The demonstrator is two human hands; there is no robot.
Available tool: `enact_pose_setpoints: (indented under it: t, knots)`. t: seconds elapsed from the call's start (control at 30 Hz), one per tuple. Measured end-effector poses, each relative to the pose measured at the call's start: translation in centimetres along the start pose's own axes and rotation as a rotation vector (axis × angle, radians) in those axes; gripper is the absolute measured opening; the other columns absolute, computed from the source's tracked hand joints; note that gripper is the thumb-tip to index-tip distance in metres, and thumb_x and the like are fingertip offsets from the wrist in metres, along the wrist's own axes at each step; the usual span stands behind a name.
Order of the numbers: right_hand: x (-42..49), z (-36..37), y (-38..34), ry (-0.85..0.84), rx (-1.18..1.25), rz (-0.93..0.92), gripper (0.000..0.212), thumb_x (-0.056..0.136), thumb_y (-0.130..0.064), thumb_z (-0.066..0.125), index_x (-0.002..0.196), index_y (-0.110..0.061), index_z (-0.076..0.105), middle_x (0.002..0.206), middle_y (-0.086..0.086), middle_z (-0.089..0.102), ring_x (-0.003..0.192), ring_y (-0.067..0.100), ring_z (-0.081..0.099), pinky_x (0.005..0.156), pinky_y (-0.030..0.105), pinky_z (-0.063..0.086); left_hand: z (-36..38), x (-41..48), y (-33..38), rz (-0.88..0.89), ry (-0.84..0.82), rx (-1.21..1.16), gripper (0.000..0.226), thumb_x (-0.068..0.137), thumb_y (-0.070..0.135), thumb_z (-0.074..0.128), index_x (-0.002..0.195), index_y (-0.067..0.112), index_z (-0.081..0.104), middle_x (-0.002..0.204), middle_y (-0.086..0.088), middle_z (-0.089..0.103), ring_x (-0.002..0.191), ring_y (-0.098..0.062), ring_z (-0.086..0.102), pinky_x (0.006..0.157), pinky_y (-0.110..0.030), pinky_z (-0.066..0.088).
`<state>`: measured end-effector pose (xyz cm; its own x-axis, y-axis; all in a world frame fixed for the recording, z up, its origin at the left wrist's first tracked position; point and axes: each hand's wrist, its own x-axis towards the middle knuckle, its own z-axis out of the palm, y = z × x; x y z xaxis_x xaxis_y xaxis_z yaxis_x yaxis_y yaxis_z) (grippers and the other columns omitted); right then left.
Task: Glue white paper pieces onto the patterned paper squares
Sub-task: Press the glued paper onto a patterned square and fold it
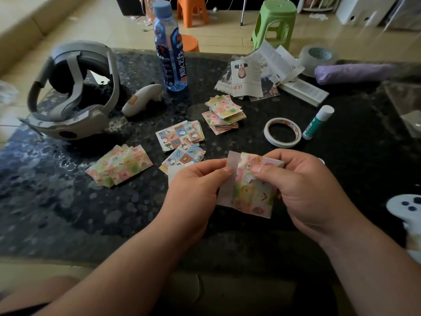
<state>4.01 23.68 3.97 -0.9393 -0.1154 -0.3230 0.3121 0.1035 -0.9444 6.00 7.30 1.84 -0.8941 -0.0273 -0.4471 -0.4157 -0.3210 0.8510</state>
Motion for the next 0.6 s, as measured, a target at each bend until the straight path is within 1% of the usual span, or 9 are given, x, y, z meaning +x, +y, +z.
enact_pose_setpoints:
  t: [0.07, 0.1, 0.23, 0.37, 0.5, 0.6]
  knots:
    - [0.05, 0.16, 0.13, 0.015, -0.016, -0.010, 0.005, 0.093, -0.009, 0.070, 0.090, -0.011, 0.074, 0.088, 0.007, 0.079, 0.085, 0.021, 0.077, 0.074, 0.042, 0.063, 0.03, -0.13, 0.00, 0.010, -0.026, 0.009, 0.020, 0.099, 0.006, 0.057, 0.109, 0.007, 0.075, 0.100, -0.013, 0.078, 0.093, -0.028, 0.076, 0.079, -0.043, 0.062]
    - [0.10, 0.24, 0.21, 0.029, -0.023, -0.014, 0.004, 0.092, -0.010, 0.071, 0.091, -0.012, 0.074, 0.088, 0.006, 0.079, 0.085, 0.020, 0.077, 0.073, 0.041, 0.063, 0.00, -0.16, -0.03, 0.017, -0.033, 0.013, 0.021, 0.099, 0.005, 0.057, 0.109, 0.007, 0.075, 0.101, -0.014, 0.078, 0.093, -0.029, 0.076, 0.080, -0.045, 0.061]
    - [0.37, 0.23, 0.55, 0.071, -0.098, -0.038, 0.006, 0.089, -0.015, 0.077, 0.093, -0.019, 0.074, 0.091, 0.001, 0.079, 0.088, 0.017, 0.076, 0.077, 0.044, 0.064, -0.08, -0.12, -0.10, 0.040, -0.046, 0.013, 0.021, 0.097, 0.004, 0.057, 0.109, 0.007, 0.075, 0.104, -0.016, 0.077, 0.098, -0.033, 0.075, 0.087, -0.051, 0.058]
    - [0.24, 0.07, 0.40, 0.077, -0.112, -0.056, 0.010, 0.086, -0.017, 0.079, 0.095, -0.019, 0.073, 0.090, -0.002, 0.079, 0.087, 0.013, 0.076, 0.077, 0.042, 0.064, -0.09, -0.05, 0.05, 0.055, -0.047, -0.030, 0.022, 0.100, 0.011, 0.054, 0.106, 0.005, 0.075, 0.102, -0.020, 0.076, 0.095, -0.034, 0.075, 0.081, -0.049, 0.060]
    - [0.22, 0.07, 0.19, 0.073, -0.106, -0.040, 0.011, 0.084, -0.017, 0.080, 0.093, -0.017, 0.074, 0.088, -0.001, 0.079, 0.085, 0.012, 0.077, 0.078, 0.043, 0.064, -0.23, 0.16, 0.08, 0.053, -0.040, -0.037, 0.021, 0.099, 0.016, 0.057, 0.105, 0.005, 0.074, 0.103, -0.020, 0.076, 0.097, -0.036, 0.074, 0.086, -0.053, 0.058]
    - [0.22, 0.12, 0.26, 0.067, -0.088, -0.023, 0.009, 0.084, -0.017, 0.080, 0.092, -0.015, 0.076, 0.088, 0.000, 0.079, 0.086, 0.014, 0.077, 0.079, 0.043, 0.064, -0.19, 0.19, 0.12, 0.041, -0.038, -0.055, 0.025, 0.091, 0.017, 0.062, 0.108, 0.001, 0.072, 0.104, -0.021, 0.075, 0.099, -0.036, 0.074, 0.088, -0.056, 0.058]
